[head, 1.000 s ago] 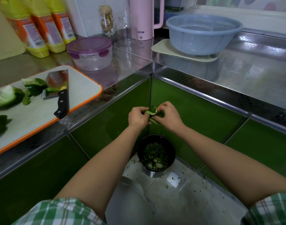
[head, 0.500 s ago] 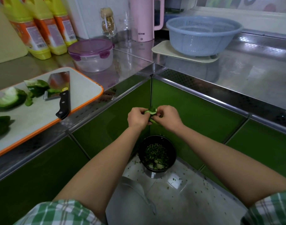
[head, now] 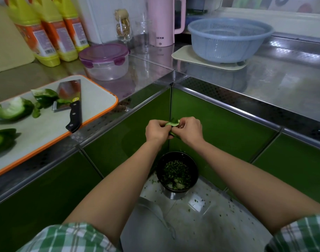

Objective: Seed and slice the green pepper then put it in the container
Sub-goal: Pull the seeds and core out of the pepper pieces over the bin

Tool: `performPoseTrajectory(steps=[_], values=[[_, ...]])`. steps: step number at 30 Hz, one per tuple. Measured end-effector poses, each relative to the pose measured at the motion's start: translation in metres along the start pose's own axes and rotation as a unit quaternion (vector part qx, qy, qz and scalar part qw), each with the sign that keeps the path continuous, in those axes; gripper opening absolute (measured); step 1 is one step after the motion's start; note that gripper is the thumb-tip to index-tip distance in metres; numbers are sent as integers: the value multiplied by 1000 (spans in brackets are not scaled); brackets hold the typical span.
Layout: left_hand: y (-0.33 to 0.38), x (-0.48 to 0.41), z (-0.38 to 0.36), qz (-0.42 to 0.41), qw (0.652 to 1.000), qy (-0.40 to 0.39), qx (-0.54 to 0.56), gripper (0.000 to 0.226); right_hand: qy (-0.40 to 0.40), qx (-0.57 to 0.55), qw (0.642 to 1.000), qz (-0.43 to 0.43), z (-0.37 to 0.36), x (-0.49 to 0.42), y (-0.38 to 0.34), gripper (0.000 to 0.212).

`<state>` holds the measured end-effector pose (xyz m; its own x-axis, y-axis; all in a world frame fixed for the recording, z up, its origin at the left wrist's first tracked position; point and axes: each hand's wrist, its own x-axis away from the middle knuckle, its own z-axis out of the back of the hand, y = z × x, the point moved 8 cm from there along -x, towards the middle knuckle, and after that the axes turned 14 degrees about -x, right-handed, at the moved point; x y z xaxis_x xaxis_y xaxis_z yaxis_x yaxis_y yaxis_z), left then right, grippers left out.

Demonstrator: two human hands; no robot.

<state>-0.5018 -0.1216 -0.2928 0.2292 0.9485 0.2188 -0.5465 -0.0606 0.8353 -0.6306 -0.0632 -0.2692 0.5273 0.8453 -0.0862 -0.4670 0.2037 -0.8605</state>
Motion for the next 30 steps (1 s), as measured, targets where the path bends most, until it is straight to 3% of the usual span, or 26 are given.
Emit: performPoseTrajectory(steps=[5,9,14,17,23,26,30], values=[[-1,3,-1,-4,1000,2,0,20,-16,-17,1000,0,2,2,3,15],[-3,2,3,-3,1000,10,1,21,-46,-121,991,-23,8,1,13,15],[-5,1,4,-1,1000,17,10,20,-113,-37,992,44,-1,5,1,6],[-6,1,6,6,999,31,23,21,-85,-15,994,65,2,2,-2,8],[-18,-4,16,45,995,41,82,22,14,-140,990,33,29,-1,11,9],[-25,-8,23,60,993,48,85,23,89,-146,985,7,47,-2,23,10],[-27,-9,26,66,993,50,86,24,32,-95,994,-43,34,-8,35,16]])
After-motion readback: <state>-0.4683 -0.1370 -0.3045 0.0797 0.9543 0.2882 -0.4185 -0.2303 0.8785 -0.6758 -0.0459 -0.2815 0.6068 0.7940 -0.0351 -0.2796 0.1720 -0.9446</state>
